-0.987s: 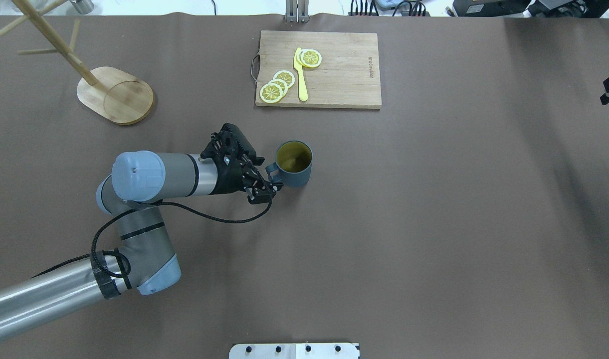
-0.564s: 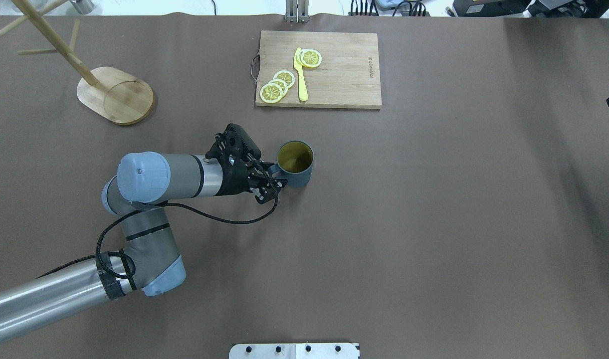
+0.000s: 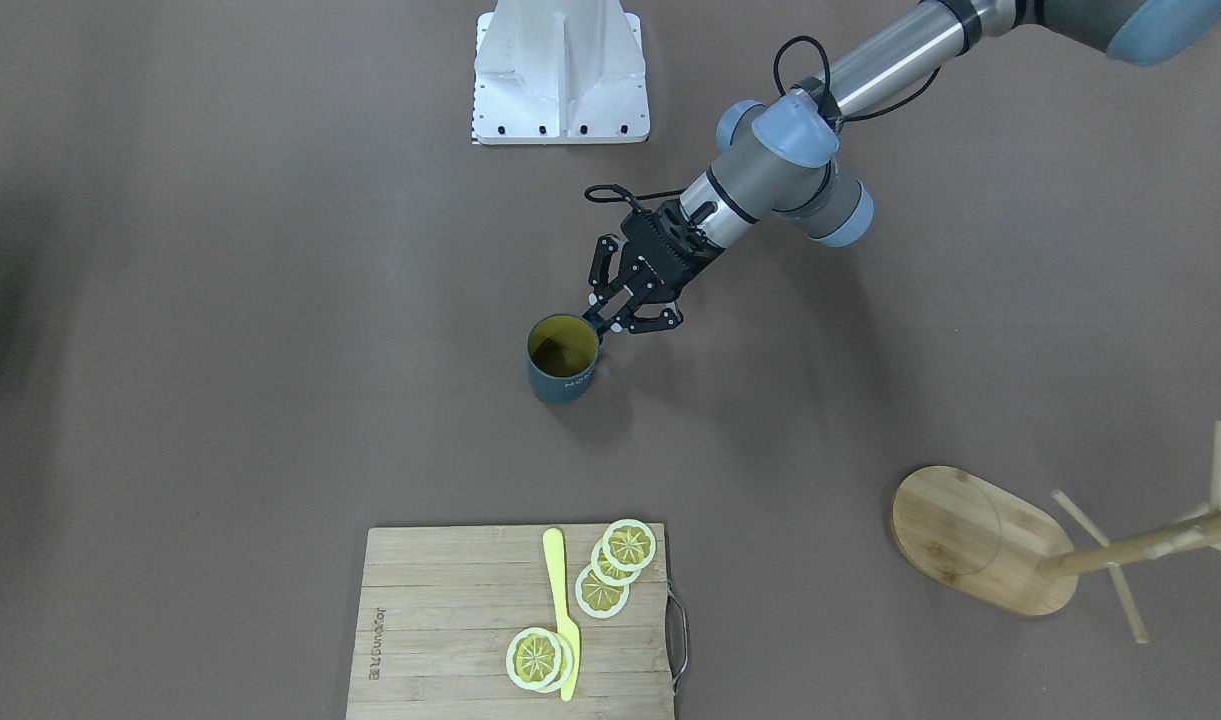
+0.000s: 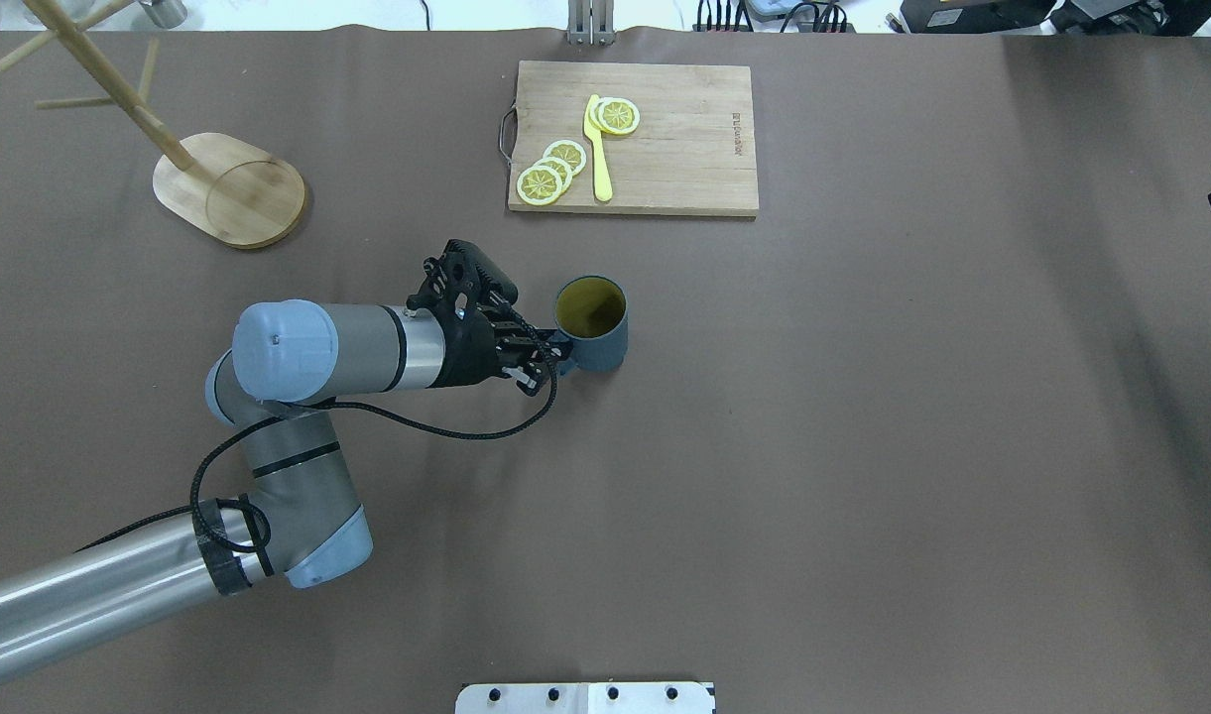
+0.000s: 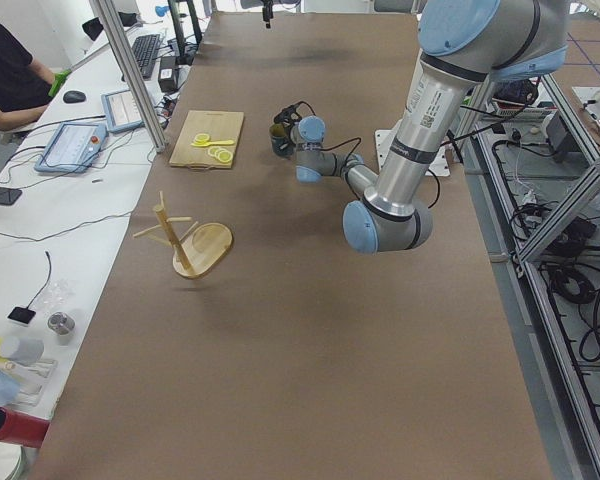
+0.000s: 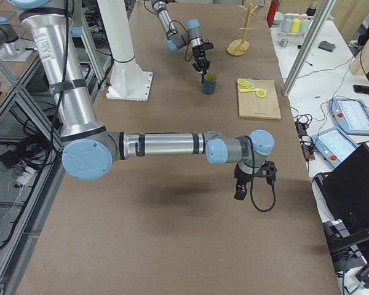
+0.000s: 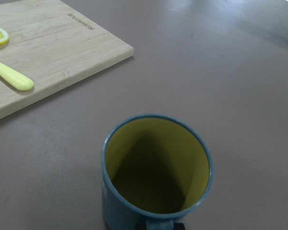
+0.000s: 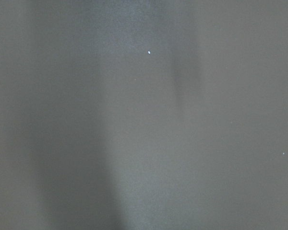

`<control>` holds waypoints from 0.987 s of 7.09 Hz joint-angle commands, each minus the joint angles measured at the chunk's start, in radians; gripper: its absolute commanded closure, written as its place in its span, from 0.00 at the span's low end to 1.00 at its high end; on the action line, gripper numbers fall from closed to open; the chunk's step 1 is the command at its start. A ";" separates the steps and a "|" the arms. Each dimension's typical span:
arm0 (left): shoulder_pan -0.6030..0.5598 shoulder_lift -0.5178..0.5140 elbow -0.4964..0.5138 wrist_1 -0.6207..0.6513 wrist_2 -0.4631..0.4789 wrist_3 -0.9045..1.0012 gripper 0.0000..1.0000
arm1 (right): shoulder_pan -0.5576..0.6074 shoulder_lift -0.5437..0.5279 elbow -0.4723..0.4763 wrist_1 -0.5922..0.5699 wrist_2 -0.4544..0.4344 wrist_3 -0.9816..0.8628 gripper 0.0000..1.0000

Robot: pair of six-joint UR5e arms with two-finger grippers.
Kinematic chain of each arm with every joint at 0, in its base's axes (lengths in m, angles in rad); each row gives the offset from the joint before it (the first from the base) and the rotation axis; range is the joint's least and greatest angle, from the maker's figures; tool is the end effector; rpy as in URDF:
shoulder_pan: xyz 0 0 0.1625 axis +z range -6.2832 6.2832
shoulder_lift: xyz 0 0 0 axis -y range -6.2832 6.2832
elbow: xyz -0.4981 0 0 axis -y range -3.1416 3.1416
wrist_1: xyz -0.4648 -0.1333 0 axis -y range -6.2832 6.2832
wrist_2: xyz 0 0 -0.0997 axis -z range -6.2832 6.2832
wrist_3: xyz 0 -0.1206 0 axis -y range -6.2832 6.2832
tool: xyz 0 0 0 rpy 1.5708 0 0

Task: Hang cup on storage rack
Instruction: 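Lift the mug with the left gripper and carry it toward the rack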

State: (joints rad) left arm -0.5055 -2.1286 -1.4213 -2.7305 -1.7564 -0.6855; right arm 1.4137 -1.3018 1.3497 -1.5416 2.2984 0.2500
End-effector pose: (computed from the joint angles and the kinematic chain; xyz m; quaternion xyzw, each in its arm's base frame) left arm 0.6541 -0.4889 0.3012 0.4001 0.5819 0.1973 0.6800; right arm -0.0575 -0.7026 0.7025 -0.0366 -0.3555 0.0297 0.9335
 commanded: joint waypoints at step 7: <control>-0.230 0.019 -0.102 -0.110 -0.002 -0.764 1.00 | 0.123 -0.198 0.172 0.005 0.108 -0.050 0.00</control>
State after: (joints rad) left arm -0.6884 -2.1140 -1.5228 -2.8299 -1.7580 -1.2836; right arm 1.5049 -1.4623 1.5007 -1.5358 2.3957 0.2343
